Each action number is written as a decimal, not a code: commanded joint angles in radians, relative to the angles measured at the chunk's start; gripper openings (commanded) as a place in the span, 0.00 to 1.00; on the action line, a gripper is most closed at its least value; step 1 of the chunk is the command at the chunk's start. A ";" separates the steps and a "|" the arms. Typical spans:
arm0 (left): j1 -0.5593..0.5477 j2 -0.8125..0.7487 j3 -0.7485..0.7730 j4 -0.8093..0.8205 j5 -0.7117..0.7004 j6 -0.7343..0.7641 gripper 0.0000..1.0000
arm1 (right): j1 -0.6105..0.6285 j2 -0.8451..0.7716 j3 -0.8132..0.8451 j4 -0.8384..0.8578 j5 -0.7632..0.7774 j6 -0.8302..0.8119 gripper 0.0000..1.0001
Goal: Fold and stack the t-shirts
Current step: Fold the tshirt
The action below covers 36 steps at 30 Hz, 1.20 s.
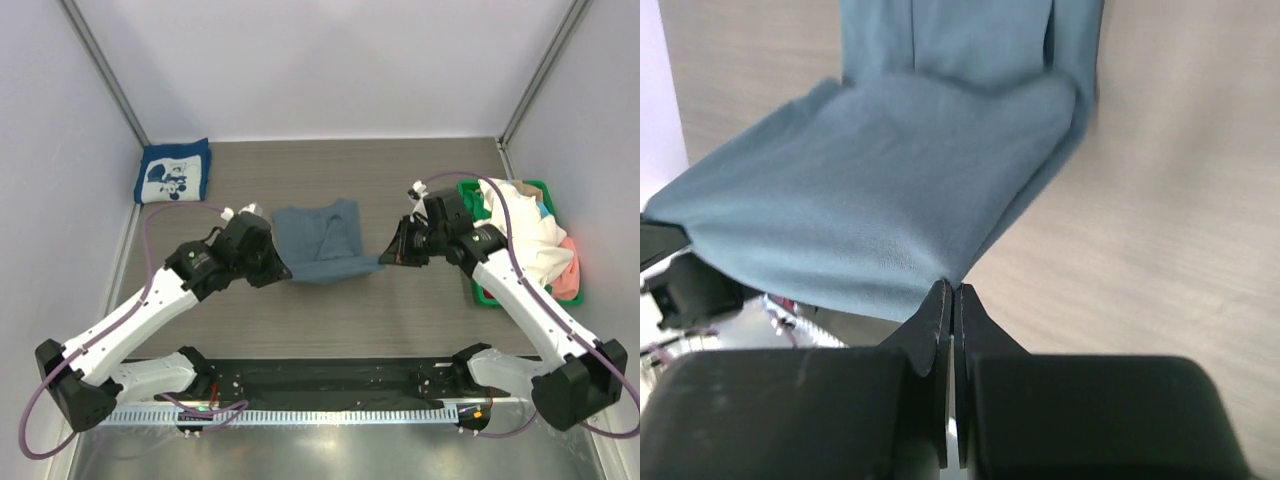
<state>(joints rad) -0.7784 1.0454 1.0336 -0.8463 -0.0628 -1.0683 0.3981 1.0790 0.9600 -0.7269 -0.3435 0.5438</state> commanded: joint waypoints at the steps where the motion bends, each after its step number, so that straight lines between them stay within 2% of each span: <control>1: 0.063 0.071 0.112 -0.112 -0.095 0.105 0.01 | -0.008 0.111 0.129 -0.016 0.092 -0.074 0.01; 5: 0.175 0.154 0.167 -0.067 -0.040 0.172 0.01 | -0.027 0.249 0.259 -0.014 0.124 -0.117 0.01; 10: 0.341 0.264 0.218 -0.005 0.099 0.258 0.00 | -0.061 0.422 0.373 -0.002 0.135 -0.146 0.01; 15: 0.430 0.447 0.290 0.032 0.194 0.309 0.00 | -0.097 0.548 0.508 0.003 0.149 -0.146 0.01; 24: 0.513 0.662 0.482 0.024 0.236 0.359 0.00 | -0.108 0.798 0.698 0.012 0.124 -0.134 0.01; 36: 0.588 0.945 0.687 0.000 0.306 0.387 0.00 | -0.131 1.038 0.934 0.004 0.101 -0.114 0.01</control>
<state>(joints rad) -0.2317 1.9381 1.6566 -0.8089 0.2382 -0.7231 0.3023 2.0815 1.8194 -0.7231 -0.2939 0.4416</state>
